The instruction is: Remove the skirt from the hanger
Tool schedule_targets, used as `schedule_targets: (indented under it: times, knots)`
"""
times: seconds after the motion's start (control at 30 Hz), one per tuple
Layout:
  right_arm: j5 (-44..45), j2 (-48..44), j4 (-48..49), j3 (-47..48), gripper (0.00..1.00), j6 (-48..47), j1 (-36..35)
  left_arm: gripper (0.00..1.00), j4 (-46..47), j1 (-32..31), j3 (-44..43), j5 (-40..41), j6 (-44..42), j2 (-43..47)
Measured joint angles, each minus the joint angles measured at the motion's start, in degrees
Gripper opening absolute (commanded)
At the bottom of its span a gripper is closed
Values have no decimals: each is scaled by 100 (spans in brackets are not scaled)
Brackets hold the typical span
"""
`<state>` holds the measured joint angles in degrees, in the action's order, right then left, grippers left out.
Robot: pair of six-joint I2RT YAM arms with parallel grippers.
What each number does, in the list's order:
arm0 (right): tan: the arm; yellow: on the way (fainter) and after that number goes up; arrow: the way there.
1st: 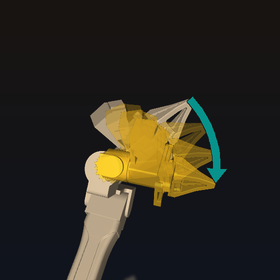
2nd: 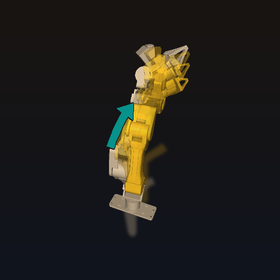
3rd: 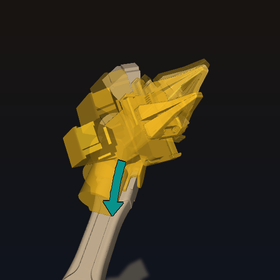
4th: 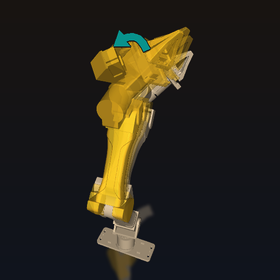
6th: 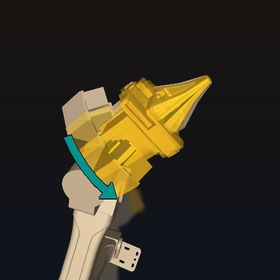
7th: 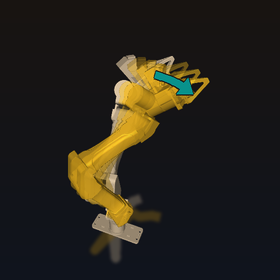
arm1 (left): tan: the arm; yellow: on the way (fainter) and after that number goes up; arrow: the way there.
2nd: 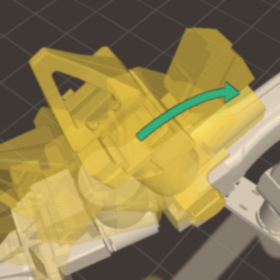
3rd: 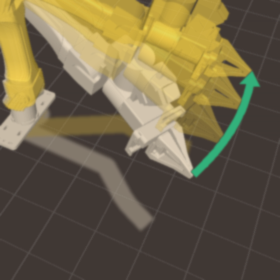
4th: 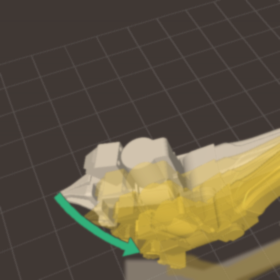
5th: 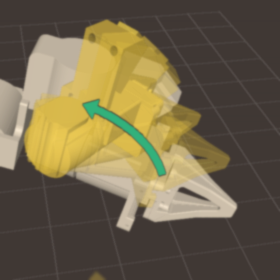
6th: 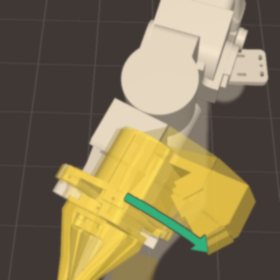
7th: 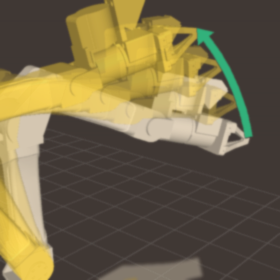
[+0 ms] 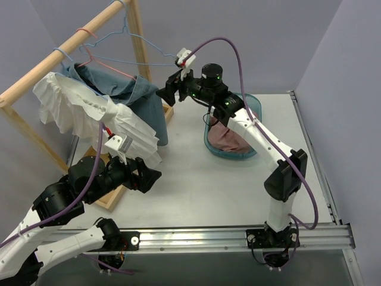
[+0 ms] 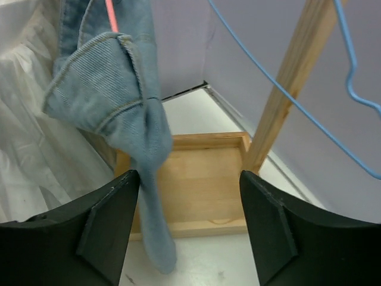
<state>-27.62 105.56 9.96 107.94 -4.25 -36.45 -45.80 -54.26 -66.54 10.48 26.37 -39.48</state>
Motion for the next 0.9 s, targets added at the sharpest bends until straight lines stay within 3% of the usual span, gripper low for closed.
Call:
schedule_targets:
  times: [0.07,0.43,0.73,0.9]
  knots:
    - [-164,254,-149,286,57,-87,-2,94,-9,4,46,-31,7,-4]
    - [-686,507,-387,1082,57,-223,-76,94,-20,26,90,-153,13,-11]
    - [-1172,1263,-551,2098,55,-227,-127,94,-31,33,107,-173,20,46]
    - [-1294,1639,-730,2304,45,-234,-151,94,-35,37,127,-175,20,81]
